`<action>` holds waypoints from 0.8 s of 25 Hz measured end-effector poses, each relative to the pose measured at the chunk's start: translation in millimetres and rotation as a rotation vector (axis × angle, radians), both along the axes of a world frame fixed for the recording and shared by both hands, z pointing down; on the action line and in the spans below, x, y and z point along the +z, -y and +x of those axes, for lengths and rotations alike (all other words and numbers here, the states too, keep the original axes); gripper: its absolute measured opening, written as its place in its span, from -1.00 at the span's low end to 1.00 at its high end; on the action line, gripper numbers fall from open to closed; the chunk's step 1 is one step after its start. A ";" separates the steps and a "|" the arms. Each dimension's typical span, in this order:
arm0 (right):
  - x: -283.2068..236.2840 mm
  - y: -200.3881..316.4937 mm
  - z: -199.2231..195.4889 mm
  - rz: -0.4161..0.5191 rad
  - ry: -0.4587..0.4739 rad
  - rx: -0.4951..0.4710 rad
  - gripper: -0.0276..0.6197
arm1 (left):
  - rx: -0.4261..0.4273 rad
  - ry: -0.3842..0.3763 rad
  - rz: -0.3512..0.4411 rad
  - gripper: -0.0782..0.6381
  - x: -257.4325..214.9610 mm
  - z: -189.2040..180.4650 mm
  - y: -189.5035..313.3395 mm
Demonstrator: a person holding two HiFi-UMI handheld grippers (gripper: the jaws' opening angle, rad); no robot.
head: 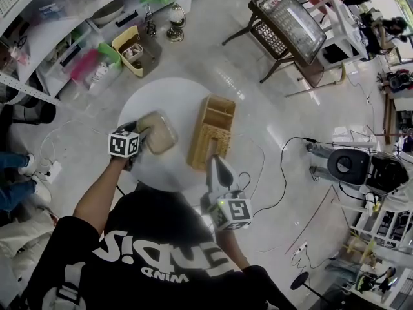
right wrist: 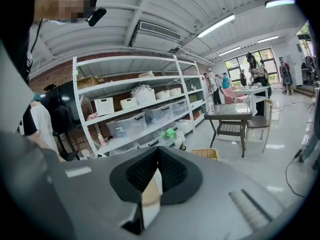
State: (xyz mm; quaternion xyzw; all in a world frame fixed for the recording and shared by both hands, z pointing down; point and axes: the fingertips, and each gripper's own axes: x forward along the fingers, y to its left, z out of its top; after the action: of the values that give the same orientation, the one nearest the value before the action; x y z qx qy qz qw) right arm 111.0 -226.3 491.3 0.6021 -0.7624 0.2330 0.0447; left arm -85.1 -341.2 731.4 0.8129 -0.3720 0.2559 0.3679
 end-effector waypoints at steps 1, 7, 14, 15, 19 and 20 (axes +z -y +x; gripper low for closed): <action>2.1 -1.1 -0.4 -0.004 -0.001 -0.005 -0.91 | 0.004 0.010 0.007 -0.06 -0.3 0.2 0.1; 7.7 -3.1 -1.2 0.000 -0.005 -0.016 -0.91 | 0.025 0.068 0.049 -0.06 -2.9 1.1 0.7; 7.5 -6.0 2.1 -0.001 -0.002 -0.006 -0.91 | 0.024 0.124 0.119 -0.06 -9.2 0.7 1.7; 7.5 -6.5 2.1 -0.001 0.000 -0.005 -0.91 | 0.023 0.129 0.126 -0.06 -10.3 0.6 1.6; 4.4 -7.6 0.2 0.001 0.007 -0.002 -0.91 | 0.023 0.140 0.147 -0.07 -16.6 0.5 0.1; 6.2 -9.3 1.2 -0.003 0.002 -0.008 -0.91 | 0.022 0.143 0.154 -0.08 -18.4 0.7 -0.2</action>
State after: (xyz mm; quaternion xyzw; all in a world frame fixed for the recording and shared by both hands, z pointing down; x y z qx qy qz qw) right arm 112.2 -217.0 497.5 0.5986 -0.7646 0.2344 0.0457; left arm -84.4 -341.0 713.0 0.8225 -0.4069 0.2880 0.2740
